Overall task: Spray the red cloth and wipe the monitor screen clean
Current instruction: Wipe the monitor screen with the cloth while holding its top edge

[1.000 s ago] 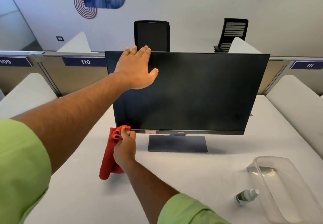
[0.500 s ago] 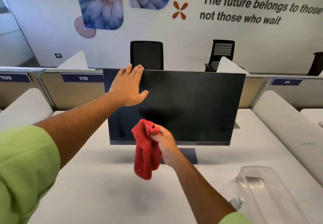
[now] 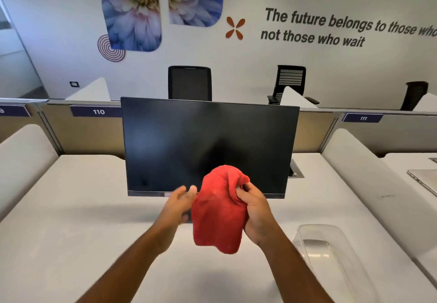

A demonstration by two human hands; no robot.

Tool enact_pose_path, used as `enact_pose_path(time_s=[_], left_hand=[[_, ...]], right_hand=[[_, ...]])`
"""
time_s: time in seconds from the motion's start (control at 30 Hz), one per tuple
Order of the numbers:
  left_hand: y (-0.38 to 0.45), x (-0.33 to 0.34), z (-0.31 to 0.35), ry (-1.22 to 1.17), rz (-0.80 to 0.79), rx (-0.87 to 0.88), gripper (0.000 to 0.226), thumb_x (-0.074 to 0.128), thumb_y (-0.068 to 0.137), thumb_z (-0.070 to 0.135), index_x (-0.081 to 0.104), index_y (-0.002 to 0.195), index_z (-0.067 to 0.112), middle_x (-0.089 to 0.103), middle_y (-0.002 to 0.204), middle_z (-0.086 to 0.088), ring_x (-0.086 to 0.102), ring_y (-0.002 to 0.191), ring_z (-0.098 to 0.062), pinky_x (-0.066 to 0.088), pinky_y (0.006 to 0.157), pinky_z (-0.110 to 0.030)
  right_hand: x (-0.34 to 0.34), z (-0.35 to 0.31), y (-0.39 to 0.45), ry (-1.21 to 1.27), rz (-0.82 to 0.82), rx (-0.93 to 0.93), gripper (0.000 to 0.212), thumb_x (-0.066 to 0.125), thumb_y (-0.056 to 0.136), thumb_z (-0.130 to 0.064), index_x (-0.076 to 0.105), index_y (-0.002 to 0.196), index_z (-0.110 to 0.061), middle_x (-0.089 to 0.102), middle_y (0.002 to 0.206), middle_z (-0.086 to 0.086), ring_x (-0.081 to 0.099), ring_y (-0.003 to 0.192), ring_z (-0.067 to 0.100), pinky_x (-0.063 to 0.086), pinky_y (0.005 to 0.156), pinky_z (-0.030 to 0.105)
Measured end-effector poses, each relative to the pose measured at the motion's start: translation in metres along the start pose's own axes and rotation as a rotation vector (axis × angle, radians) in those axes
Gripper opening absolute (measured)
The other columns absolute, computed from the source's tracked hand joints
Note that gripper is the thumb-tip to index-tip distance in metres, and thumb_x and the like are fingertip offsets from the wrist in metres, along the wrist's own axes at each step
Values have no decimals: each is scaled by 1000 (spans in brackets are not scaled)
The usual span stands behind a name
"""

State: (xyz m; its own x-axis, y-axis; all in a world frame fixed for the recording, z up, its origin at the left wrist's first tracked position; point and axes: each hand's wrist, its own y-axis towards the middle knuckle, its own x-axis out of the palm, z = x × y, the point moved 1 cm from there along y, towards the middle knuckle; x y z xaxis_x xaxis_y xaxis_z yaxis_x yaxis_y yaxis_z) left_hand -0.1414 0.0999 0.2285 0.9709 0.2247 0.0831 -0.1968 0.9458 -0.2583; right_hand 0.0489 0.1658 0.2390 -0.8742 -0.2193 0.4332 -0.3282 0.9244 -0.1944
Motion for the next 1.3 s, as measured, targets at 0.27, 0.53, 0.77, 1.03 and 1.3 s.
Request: enact_pose_path(time_s=[0.27, 0.53, 0.77, 1.03, 1.3], left_hand=[[-34, 18, -42, -305, -235, -239, 43, 67, 95, 42, 73, 127, 14, 70, 131, -14, 70, 113, -26, 57, 92, -43], [-64, 20, -96, -456, -115, -291, 41, 54, 104, 24, 56, 145, 20, 62, 142, -13, 61, 130, -34, 54, 98, -56], [-88, 11, -122, -347, -80, -245, 42, 50, 105, 21, 52, 145, 36, 65, 140, -4, 64, 126, -30, 53, 99, -61], [-93, 41, -95, -207, -73, -189, 41, 49, 103, 39, 42, 136, 64, 63, 135, 22, 63, 123, -18, 53, 101, -52], [-83, 8, -95, -360, 29, -180, 42, 62, 96, 37, 57, 136, 29, 75, 123, -4, 73, 111, -27, 58, 92, -43]], right_hand=[[-52, -12, -42, -3, 2, 160, 40, 62, 104, -45, 79, 124, -15, 77, 124, 17, 77, 111, 33, 65, 82, 42], [-90, 32, -74, -486, -13, 151, 27, 74, 96, -7, 73, 120, -21, 81, 111, 1, 75, 110, 27, 60, 95, 33], [-91, 59, -89, -695, 104, 193, 26, 63, 107, -24, 60, 131, -34, 69, 121, -11, 65, 112, 11, 54, 104, 37], [-17, 69, -119, -904, -55, 44, 38, 57, 109, -33, 46, 144, -42, 61, 129, -24, 63, 116, 4, 51, 98, 21], [12, 83, -136, -781, -132, -54, 33, 60, 108, -29, 64, 141, -35, 66, 143, -20, 59, 131, -6, 50, 110, 23]])
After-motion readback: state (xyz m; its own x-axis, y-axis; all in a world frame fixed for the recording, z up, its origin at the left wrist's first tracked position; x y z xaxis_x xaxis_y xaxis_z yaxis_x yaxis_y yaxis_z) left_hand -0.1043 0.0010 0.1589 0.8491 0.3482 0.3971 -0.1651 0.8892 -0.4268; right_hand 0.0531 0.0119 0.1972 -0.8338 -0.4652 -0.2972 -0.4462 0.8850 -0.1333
